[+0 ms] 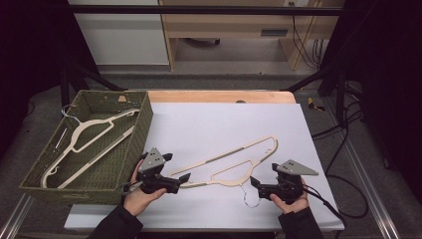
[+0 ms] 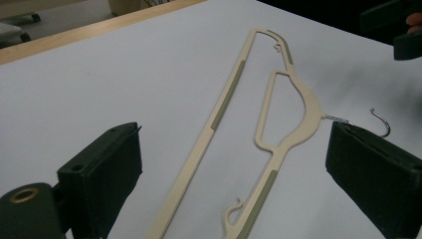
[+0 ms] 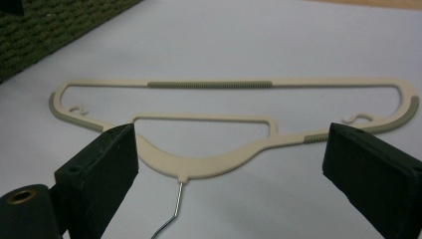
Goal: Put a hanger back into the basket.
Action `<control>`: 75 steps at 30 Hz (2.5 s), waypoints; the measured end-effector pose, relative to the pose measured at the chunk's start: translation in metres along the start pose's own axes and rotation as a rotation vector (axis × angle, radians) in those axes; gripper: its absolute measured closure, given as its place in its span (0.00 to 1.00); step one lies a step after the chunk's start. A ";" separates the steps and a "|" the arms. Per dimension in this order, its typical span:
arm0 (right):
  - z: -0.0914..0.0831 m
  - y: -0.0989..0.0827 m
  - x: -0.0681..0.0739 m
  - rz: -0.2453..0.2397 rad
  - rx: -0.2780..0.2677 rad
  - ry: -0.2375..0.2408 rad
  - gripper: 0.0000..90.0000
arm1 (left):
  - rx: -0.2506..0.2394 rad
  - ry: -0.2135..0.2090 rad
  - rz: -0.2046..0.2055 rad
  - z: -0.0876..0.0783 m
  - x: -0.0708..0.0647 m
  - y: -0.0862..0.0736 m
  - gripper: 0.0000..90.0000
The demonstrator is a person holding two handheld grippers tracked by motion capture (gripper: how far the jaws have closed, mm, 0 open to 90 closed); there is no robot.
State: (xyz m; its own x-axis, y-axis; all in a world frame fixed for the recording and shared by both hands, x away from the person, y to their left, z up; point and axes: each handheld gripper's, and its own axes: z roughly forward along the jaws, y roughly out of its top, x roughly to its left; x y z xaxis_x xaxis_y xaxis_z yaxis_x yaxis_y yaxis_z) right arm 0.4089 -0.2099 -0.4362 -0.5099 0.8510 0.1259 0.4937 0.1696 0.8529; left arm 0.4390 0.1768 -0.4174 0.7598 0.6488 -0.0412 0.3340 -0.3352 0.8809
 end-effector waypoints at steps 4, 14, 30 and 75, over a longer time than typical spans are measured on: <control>0.011 -0.006 0.006 -0.009 0.046 0.006 0.14 | -0.001 0.005 -0.006 0.000 0.003 -0.002 0.08; 0.037 -0.022 0.026 -0.102 0.167 -0.016 0.40 | -0.004 0.011 -0.030 -0.003 0.007 -0.008 0.09; 0.046 -0.027 0.041 -0.123 0.276 -0.060 0.89 | 0.008 0.008 -0.029 -0.001 0.006 -0.009 0.10; 0.030 0.002 0.033 -0.007 0.244 -0.014 0.99 | 0.253 -0.172 0.239 0.121 -0.069 0.030 0.29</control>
State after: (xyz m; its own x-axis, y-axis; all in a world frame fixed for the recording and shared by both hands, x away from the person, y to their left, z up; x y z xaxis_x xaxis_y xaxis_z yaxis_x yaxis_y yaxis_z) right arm 0.4143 -0.1665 -0.4458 -0.5051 0.8557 0.1124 0.6464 0.2888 0.7062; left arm 0.4646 0.0392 -0.4452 0.9082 0.4151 0.0537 0.2470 -0.6351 0.7319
